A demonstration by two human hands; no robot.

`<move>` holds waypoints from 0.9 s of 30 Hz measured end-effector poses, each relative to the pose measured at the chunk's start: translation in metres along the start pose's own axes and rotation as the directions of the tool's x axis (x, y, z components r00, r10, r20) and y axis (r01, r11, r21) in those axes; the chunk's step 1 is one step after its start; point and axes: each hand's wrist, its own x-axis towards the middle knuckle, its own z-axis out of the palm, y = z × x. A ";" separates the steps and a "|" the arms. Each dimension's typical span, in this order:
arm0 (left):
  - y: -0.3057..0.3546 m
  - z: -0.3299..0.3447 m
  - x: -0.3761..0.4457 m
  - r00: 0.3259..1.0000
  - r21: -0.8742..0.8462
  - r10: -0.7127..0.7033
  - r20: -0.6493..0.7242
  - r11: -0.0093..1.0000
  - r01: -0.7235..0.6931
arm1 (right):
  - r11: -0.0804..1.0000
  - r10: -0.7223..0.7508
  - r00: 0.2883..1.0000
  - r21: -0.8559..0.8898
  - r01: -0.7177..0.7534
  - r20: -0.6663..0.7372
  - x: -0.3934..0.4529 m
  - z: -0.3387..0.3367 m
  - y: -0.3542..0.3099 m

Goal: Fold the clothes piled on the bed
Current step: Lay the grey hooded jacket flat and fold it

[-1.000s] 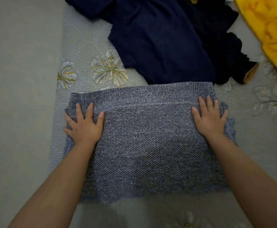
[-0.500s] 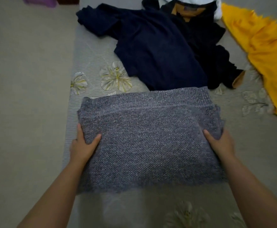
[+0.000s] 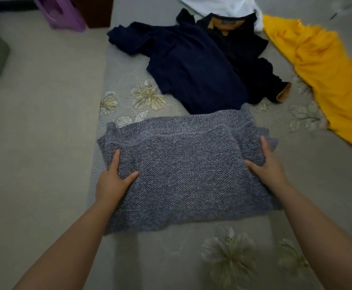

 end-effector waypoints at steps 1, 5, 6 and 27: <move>0.003 -0.002 -0.009 1.000 0.028 0.005 -0.011 1.000 -0.005 | 0.999 -0.037 0.999 -0.014 0.037 -0.006 -0.011 -0.004 -0.005; 0.031 -0.019 -0.048 0.994 0.038 0.094 -0.046 0.995 -0.093 | 0.992 -0.111 0.994 -0.055 0.110 -0.020 -0.060 -0.025 -0.019; 0.042 -0.025 -0.058 0.990 -0.013 0.129 -0.062 0.991 -0.131 | 0.990 -0.123 0.992 -0.073 0.122 -0.019 -0.074 -0.031 -0.021; 0.368 0.017 -0.368 0.271 -0.015 0.959 0.085 0.274 -0.962 | 0.968 -0.051 0.743 -0.216 -0.127 -0.667 -0.443 -0.348 0.082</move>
